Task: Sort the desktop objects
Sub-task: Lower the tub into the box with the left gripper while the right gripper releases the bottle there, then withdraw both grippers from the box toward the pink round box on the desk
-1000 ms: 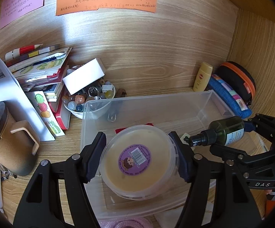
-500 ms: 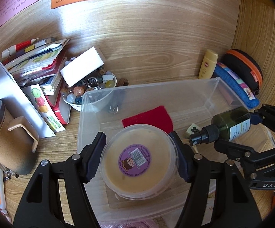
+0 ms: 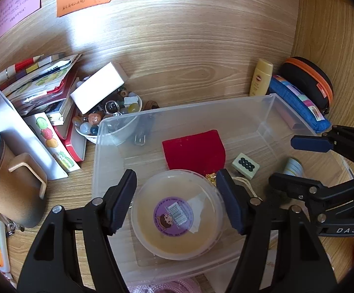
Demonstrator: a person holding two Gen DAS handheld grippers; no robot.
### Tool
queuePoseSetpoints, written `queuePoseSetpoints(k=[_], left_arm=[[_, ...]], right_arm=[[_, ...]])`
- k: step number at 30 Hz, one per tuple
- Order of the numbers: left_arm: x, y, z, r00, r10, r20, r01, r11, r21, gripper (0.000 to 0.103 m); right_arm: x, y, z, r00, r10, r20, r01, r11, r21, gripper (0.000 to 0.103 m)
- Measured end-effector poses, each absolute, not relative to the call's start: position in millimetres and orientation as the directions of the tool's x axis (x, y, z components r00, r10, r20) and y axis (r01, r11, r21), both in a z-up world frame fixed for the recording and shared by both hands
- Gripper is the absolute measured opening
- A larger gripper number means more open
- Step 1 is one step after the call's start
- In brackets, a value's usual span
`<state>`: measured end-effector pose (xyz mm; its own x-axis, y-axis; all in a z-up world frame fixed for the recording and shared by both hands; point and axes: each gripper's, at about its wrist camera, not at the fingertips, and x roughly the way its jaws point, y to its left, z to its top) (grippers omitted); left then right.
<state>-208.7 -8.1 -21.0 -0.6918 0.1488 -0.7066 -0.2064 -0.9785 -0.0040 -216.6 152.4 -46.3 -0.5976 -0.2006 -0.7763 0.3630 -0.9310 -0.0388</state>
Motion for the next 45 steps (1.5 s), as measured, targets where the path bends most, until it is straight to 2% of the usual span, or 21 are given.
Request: queuePoseSetpoints(k=[8, 10, 12, 18, 20, 29, 31, 45], left_arm=[[-199, -6, -6, -0.717, 0.172, -0.675, -0.224, -0.974, -0.01, 0.076], [-196, -5, -3, -0.726, 0.171, -0.666, -0.227, -0.974, -0.003, 0.077], [-193, -5, 0, -0.73, 0.175, -0.661, -0.231, -0.973, -0.002, 0.078], [-183, -7, 11, -0.737, 0.209, -0.643, -0.242, -0.97, -0.038, 0.092], [-178, -5, 14, -0.744, 0.203, -0.637, -0.241, -0.97, -0.028, 0.092], [-157, -6, 24, -0.766, 0.175, -0.618, -0.222, -0.975, 0.0, 0.093], [-151, -9, 28, -0.777, 0.167, -0.607, -0.213, -0.977, 0.003, 0.098], [-106, -46, 50, -0.842, 0.075, -0.534, -0.109, -0.994, 0.031, 0.1]], right_arm=[[-202, 154, -36, -0.624, -0.178, -0.761, 0.353, -0.933, -0.071, 0.064], [-196, 157, -30, -0.641, -0.168, -0.749, 0.341, -0.936, -0.083, 0.07], [-191, 158, -25, -0.657, -0.157, -0.738, 0.331, -0.939, -0.095, 0.072], [-174, 165, -13, -0.691, -0.128, -0.712, 0.301, -0.946, -0.123, 0.076], [-170, 165, -11, -0.698, -0.122, -0.706, 0.294, -0.947, -0.127, 0.079], [-145, 171, -2, -0.725, -0.118, -0.678, 0.274, -0.953, -0.128, 0.081], [-138, 174, 1, -0.734, -0.119, -0.668, 0.268, -0.956, -0.123, 0.082], [-97, 190, 10, -0.768, -0.136, -0.626, 0.239, -0.967, -0.083, 0.087]])
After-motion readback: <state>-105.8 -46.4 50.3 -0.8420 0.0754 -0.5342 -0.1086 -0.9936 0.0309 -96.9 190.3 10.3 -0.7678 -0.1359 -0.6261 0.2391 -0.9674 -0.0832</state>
